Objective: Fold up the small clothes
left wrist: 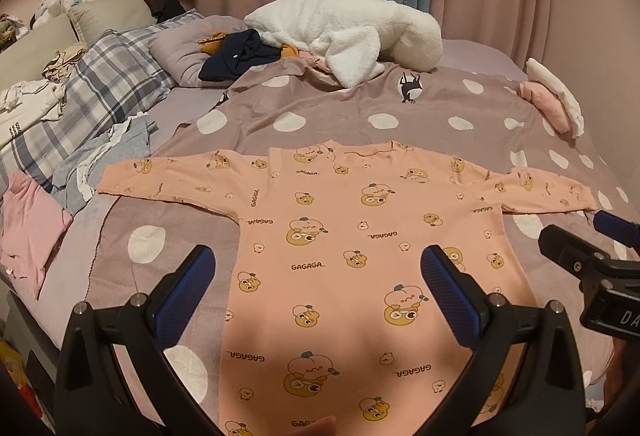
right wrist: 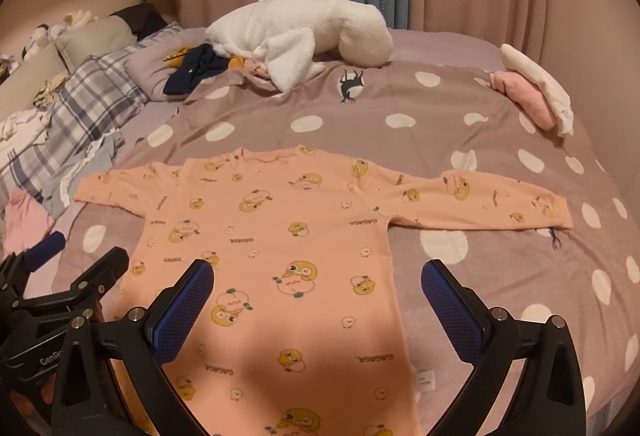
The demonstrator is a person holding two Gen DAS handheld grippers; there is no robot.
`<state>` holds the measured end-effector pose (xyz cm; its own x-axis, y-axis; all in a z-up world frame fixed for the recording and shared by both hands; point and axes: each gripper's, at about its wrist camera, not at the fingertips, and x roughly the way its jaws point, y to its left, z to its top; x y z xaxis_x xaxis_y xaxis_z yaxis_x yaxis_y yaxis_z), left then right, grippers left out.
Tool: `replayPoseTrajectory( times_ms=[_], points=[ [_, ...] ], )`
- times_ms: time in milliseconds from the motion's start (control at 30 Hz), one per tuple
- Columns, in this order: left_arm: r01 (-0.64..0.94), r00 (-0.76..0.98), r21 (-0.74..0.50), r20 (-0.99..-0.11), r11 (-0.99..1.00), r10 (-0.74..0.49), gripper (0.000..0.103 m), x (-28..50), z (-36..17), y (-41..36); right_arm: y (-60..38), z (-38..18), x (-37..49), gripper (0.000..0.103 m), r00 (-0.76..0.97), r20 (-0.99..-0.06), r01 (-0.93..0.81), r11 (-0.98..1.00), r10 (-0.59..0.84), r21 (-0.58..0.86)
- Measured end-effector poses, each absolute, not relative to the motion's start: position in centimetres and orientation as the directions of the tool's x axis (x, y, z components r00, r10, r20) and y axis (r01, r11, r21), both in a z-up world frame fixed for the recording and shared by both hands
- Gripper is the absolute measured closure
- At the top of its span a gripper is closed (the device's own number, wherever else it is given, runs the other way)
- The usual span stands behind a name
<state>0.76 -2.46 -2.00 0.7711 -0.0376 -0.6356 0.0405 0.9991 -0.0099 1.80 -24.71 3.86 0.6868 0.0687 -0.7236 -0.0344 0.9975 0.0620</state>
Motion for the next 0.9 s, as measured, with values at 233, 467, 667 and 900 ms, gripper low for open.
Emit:
replayPoseTrajectory(
  times_ms=[233, 467, 667, 900],
  points=[
    [0.030, 0.776, -0.013, -0.630, 0.999, -0.031, 0.000, 0.8, -1.8, -2.2, -24.1, 3.5, 2.0, 0.000, 0.683, -0.728, -0.038, 0.999, 0.054, 0.038],
    [0.035, 0.762, -0.024, -0.646, 0.999, -0.042, 0.000, 1.1, -1.8, -2.1, -23.6, 3.3, 2.1, 0.000, 0.674, -0.737, -0.048, 0.998, 0.052, 0.027],
    [0.026, 0.769, -0.023, -0.639, 0.999, -0.035, 0.000, 1.0, -1.7, -1.7, -23.4, 3.2, 2.2, 0.000, 0.672, -0.739, -0.058, 0.998, 0.057, 0.024],
    [0.017, 0.766, -0.016, -0.642, 1.000, -0.023, 0.000, 1.0, -1.8, -1.5, -23.0, 2.9, 2.5, 0.000, 0.663, -0.749, -0.048, 0.999, 0.026, -0.008]
  ],
)
